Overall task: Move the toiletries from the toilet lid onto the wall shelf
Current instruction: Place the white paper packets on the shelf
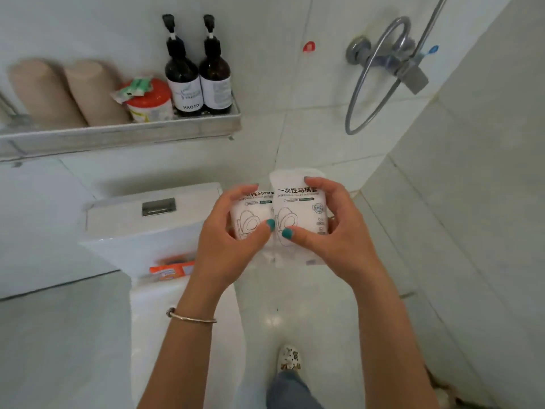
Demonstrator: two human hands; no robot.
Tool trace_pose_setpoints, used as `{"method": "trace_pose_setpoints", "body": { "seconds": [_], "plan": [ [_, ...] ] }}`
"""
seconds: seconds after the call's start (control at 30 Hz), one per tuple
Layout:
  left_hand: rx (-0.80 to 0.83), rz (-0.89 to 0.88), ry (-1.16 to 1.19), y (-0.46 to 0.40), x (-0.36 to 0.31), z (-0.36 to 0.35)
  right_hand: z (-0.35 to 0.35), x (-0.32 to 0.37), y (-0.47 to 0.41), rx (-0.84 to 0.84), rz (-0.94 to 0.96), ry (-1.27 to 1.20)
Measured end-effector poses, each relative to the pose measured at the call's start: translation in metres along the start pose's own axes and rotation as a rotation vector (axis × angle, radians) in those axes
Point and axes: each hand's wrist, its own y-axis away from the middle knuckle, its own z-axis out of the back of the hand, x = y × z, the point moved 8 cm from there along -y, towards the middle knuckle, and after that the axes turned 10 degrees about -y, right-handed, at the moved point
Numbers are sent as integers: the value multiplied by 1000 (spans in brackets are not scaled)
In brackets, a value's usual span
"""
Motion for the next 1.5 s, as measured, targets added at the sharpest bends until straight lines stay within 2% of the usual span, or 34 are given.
{"method": "trace_pose_setpoints", "body": {
  "seconds": [0.1, 0.23, 0.57, 0.7, 0.8, 0.87, 0.93, 1.03, 1.13, 1.3, 1.37, 1.5],
  "plan": [
    [-102, 46, 4, -12, -5, -26, 25, 12, -29, 116, 17, 50],
    [-210, 68, -39, -18, -16, -39, 38, 16, -52, 252, 19, -15],
    [-475, 127, -126, -31, -13, 0, -1, 4, -99, 582, -18, -66],
    [-433, 194, 37, -62, -2, 6, -13, 12, -122, 631, 0, 44],
    [-381, 155, -68, -91, -8, 14, -27, 20, -142, 672, -32, 86],
    [-424, 127, -116, -105, -13, 23, -40, 29, -156, 690, -13, 105],
    [-508, 126, -76, -113, -13, 36, -48, 37, -173, 599, 27, 103],
    [-645, 145, 33, -121, -7, 58, -43, 39, -200, 350, 60, 16],
    [-682, 144, 45, -132, -5, 71, -38, 30, -222, 228, 37, -33],
    [-652, 216, -297, -163, -1, 89, -40, 29, -264, 137, 52, -28],
    [-653, 193, -461, -177, -5, 96, -47, 32, -282, 136, 60, -9],
    [-714, 202, -703, -202, -7, 110, -62, 35, -312, 119, 88, 7]
  ]
}}
